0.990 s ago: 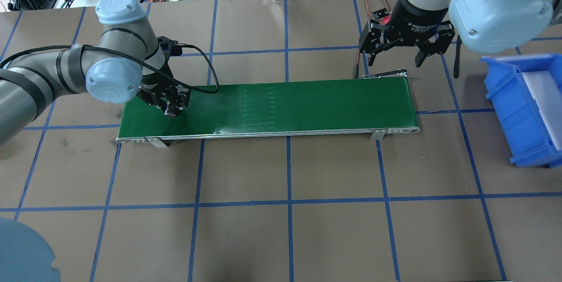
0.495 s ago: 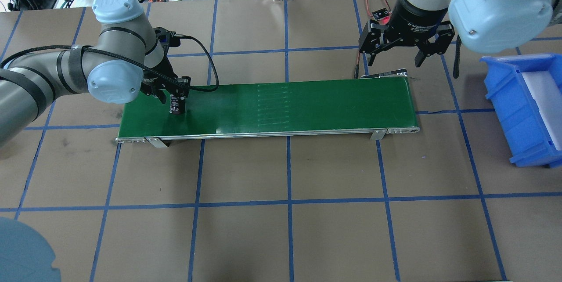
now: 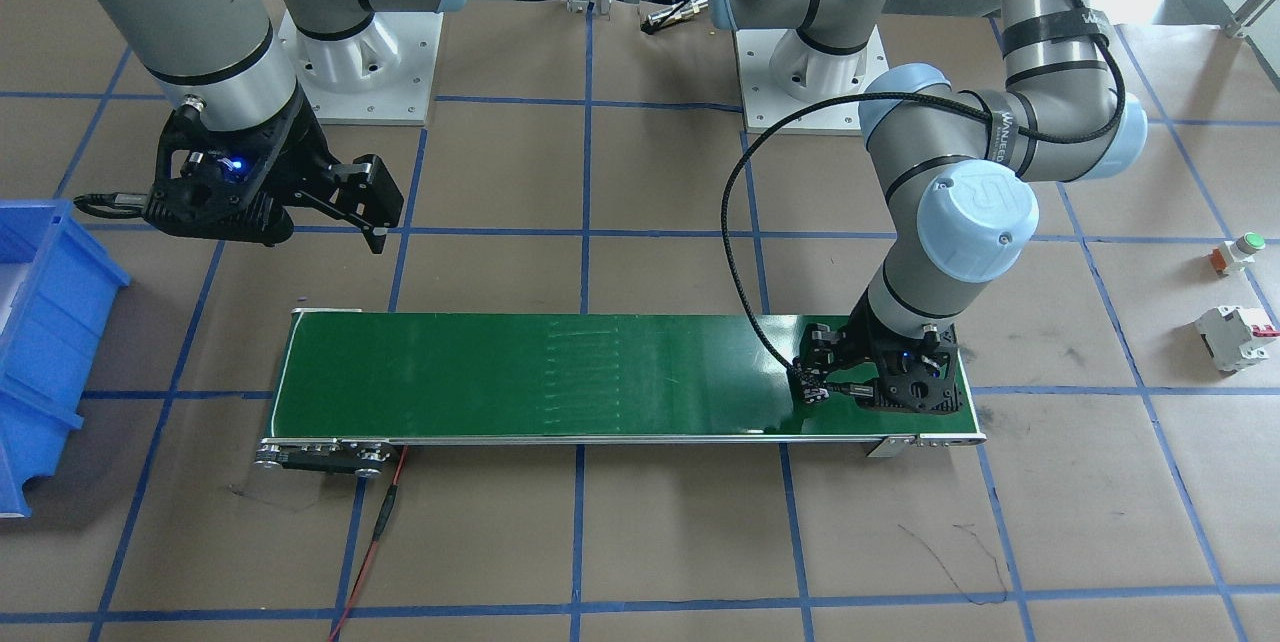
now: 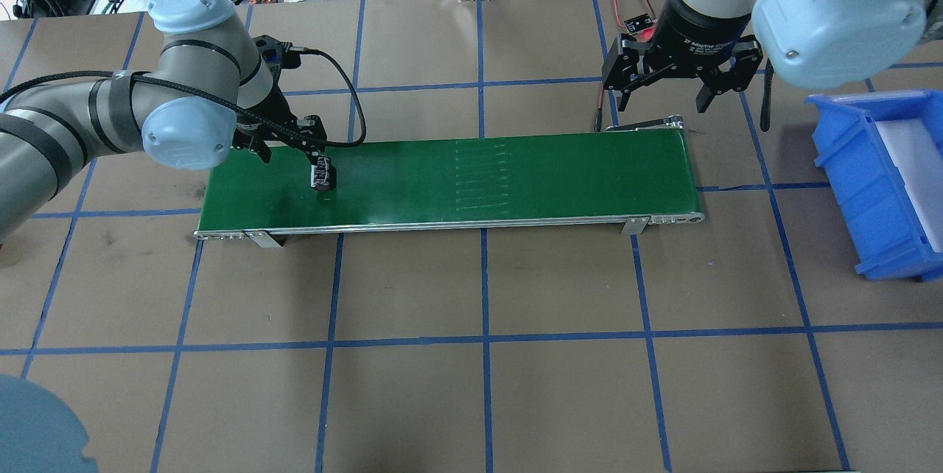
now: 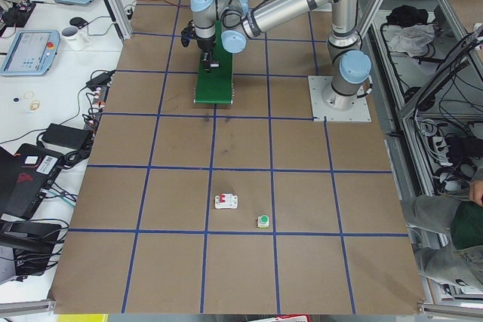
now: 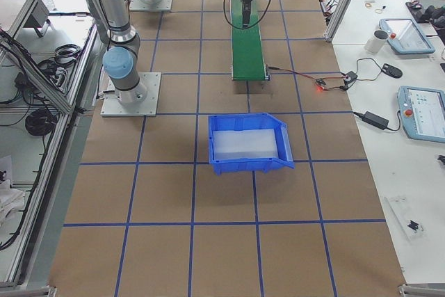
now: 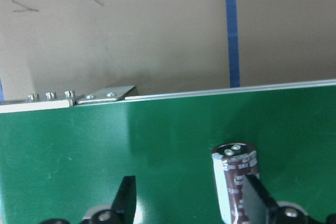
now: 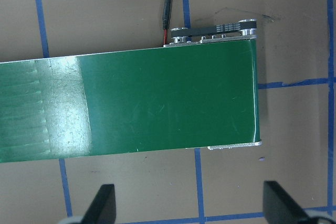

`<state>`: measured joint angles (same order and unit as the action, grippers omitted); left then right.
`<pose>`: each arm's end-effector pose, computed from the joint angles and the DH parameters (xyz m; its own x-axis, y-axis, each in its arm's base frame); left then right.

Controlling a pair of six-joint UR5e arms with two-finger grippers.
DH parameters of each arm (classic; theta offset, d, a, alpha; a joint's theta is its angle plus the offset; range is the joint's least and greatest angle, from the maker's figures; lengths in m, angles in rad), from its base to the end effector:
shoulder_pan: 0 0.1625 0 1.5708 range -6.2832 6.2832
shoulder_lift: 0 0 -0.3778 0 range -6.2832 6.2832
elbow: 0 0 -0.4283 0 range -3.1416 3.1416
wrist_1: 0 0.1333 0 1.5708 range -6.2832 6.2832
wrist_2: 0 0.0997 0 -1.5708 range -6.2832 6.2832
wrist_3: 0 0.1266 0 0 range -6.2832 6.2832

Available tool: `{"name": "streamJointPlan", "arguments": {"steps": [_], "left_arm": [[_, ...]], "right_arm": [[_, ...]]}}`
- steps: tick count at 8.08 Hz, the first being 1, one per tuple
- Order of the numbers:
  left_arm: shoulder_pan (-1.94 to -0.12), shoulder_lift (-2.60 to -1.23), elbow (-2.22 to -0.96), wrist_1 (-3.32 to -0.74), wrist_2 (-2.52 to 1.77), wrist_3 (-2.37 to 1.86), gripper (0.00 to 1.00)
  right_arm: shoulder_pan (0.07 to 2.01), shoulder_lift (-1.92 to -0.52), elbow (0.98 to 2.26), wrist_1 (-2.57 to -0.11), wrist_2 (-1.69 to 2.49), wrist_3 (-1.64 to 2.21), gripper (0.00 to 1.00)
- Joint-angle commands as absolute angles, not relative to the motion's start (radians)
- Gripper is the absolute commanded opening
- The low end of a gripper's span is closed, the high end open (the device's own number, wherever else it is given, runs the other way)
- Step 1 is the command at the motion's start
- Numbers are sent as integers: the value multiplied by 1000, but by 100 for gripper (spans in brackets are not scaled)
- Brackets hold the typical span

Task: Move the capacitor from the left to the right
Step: 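Open the left gripper to release the capacitor upright on the belt, then lower the right gripper toward the capacitor riding along the belt while the left arm withdraws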

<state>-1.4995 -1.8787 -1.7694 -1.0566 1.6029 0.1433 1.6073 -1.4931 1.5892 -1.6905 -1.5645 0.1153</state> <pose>-0.0869 -0.5974 0.1890 -0.9969 0.0717 -0.0329 0.0719 0.9974 -0.0030 0.1544 -0.5530 0.3739 -0.9969 0.0785 -0.0090 0.0787 0.9966 -0.0227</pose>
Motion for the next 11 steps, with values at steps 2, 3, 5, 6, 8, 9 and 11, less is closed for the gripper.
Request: {"name": "streamJointPlan", "arguments": {"steps": [2,3,5,6,8,9,11], "left_arm": [[-1490,-1841,-1628,-1119,1562,137,100],[-1489,-1836,-1608,-1121,1562,138,100],[-1489,-1833,-1605,-1121,1562,155,100],[-1479,-1826,-1605,-1115,1560,159,100],[-1438,-1751,-1605,-1108,1562,138,100],[-1436,-1699,-1605,-1108,1566,138,100],[-1436,-1663,-1606,-1108,1569,137,100]], "right_arm": [[1608,-1486,1591,-1701,-1563,43,100],[1606,-1477,1601,-1709,-1560,26,100],[1603,-1471,1659,-1843,-1559,-58,100],[1601,-1463,1696,-1877,-1546,-63,100],[1601,-1445,1713,-1902,-1540,-64,100],[1601,-1442,1718,-1902,-1539,-63,100],[1601,-1414,1726,-1902,-1501,-55,100]]}}
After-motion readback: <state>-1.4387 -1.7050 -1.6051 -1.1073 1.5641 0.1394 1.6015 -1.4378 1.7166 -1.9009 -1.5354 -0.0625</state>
